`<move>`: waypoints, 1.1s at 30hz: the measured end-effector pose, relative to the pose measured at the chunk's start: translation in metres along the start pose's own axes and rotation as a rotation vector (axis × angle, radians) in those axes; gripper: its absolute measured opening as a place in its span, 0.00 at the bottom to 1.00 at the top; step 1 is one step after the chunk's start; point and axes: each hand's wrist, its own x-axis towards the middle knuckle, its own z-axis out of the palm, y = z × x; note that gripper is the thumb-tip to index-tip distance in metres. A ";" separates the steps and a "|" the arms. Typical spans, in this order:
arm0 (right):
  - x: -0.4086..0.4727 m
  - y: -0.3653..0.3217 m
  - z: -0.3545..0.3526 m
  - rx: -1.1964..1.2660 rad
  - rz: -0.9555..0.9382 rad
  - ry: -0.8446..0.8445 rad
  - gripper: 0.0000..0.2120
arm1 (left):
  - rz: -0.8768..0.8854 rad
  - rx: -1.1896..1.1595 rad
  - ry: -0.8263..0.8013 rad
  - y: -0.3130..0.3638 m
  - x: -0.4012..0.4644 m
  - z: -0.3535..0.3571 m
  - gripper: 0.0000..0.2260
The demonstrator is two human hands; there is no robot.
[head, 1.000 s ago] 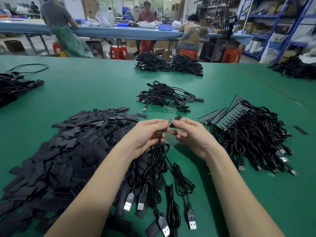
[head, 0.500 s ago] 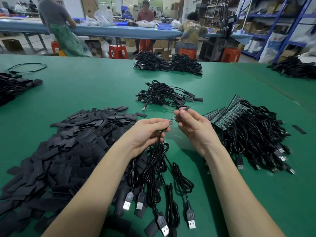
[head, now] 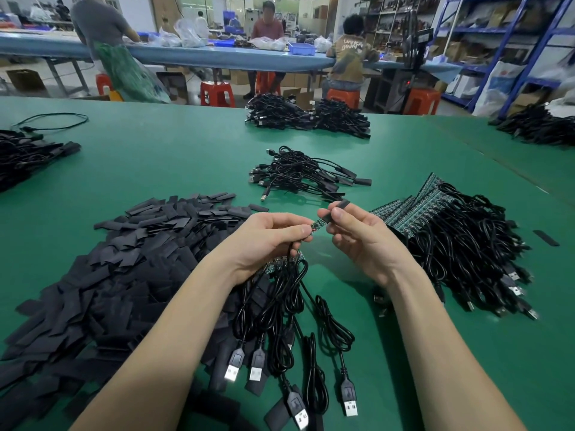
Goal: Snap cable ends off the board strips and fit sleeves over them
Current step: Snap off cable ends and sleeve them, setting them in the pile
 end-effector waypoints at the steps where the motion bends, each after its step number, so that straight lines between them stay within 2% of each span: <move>1: -0.001 -0.001 -0.002 0.004 0.007 -0.020 0.05 | 0.007 0.021 -0.012 0.000 -0.001 -0.001 0.04; 8: -0.006 -0.001 0.000 0.024 -0.026 -0.156 0.10 | -0.022 -0.055 -0.096 0.002 -0.006 -0.002 0.09; 15: -0.004 0.000 0.006 -0.085 -0.093 -0.135 0.07 | -0.028 -0.038 -0.097 0.004 -0.006 -0.005 0.11; 24: -0.004 0.001 0.005 -0.052 -0.041 -0.157 0.07 | 0.000 -0.086 -0.140 0.006 -0.009 -0.006 0.16; 29: -0.004 0.006 0.009 0.038 -0.067 -0.191 0.15 | 0.014 -0.122 -0.179 0.007 -0.009 -0.008 0.13; 33: -0.003 0.006 0.010 -0.002 -0.039 -0.203 0.17 | 0.016 -0.105 -0.167 0.008 -0.011 -0.007 0.13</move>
